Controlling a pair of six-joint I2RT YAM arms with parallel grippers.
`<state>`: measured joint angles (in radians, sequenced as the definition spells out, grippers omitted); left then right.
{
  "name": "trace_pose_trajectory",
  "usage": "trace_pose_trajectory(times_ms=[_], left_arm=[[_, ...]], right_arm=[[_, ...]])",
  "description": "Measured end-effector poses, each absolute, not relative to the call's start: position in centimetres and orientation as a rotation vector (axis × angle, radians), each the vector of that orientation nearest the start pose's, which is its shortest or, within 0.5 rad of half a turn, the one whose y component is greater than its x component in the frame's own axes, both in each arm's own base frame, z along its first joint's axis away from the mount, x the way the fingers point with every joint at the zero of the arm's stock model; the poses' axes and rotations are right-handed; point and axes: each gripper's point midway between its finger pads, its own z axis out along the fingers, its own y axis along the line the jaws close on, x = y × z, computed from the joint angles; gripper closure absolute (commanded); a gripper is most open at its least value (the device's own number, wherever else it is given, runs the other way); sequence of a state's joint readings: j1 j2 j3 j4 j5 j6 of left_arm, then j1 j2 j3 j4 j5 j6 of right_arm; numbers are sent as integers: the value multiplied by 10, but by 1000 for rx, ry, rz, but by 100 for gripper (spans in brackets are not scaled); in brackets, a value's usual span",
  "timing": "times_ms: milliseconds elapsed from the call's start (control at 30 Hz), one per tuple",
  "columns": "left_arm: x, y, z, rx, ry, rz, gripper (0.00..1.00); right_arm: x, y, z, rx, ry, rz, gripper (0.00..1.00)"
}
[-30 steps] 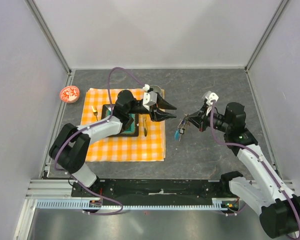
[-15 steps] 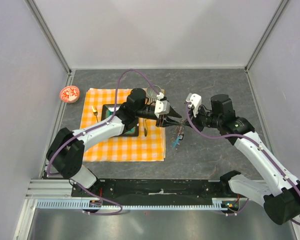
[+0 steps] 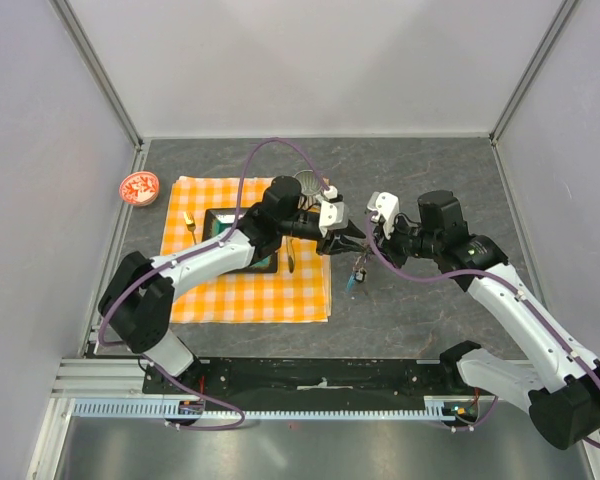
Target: Put the keys on the keyring
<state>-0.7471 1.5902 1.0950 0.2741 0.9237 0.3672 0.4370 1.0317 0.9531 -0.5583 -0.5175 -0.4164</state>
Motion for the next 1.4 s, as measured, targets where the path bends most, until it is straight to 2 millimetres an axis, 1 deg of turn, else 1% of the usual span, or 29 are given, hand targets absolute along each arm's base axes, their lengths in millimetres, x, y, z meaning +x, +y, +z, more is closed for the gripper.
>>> trace_pose_trajectory(times_ms=[133,167,233,267,333,367,467,533,567,600,633,733,800,933,1000,1067,1133,1267,1333,1400], left_arm=[[239,-404,228,1483,1096,-1097,68],[239,-405,227,1485,1098,-1099,75],[238,-406,225,1488,1100,-1103,82],[237,-406,225,1491,1100,-1108,87],[236,-406,225,1492,1101,-1109,91],[236,-406,224,1493,1102,-1111,98],[237,-406,225,1493,1104,-1111,98],[237,-406,224,1495,1110,-1113,98],[237,-406,225,1496,1110,-1114,98],[237,-406,224,1496,1113,-1115,98],[237,-407,224,1497,1113,-1115,98],[239,-407,225,1490,1107,-1106,98],[241,-407,224,1476,1080,-1088,98],[239,-404,208,1424,1071,-1079,98],[238,-401,202,1388,1073,-1083,98],[236,-399,201,1343,1058,-1093,98],[236,-398,208,1297,1033,-1096,98],[236,-398,231,1222,951,-1107,98],[235,-398,243,1189,914,-1113,98],[234,-397,251,1171,890,-1118,98]], right_arm=[[241,193,210,-1155,1838,581,100],[240,193,210,-1157,1836,581,100],[240,193,210,-1160,1834,580,100],[241,193,210,-1161,1833,577,100],[241,193,210,-1161,1834,574,100],[241,193,210,-1162,1834,574,100],[240,193,210,-1166,1832,578,99],[240,193,210,-1165,1833,577,93],[240,193,210,-1163,1835,576,85],[240,193,210,-1160,1837,577,79],[240,193,210,-1154,1840,577,69],[243,192,216,-1104,1830,570,62],[244,190,226,-1039,1798,558,60],[240,181,240,-885,1734,535,58],[237,176,241,-795,1709,540,58],[232,173,235,-720,1696,564,58],[229,172,225,-676,1701,591,58],[226,173,202,-642,1743,627,57],[226,174,194,-636,1756,633,58],[226,175,194,-636,1751,639,58]])
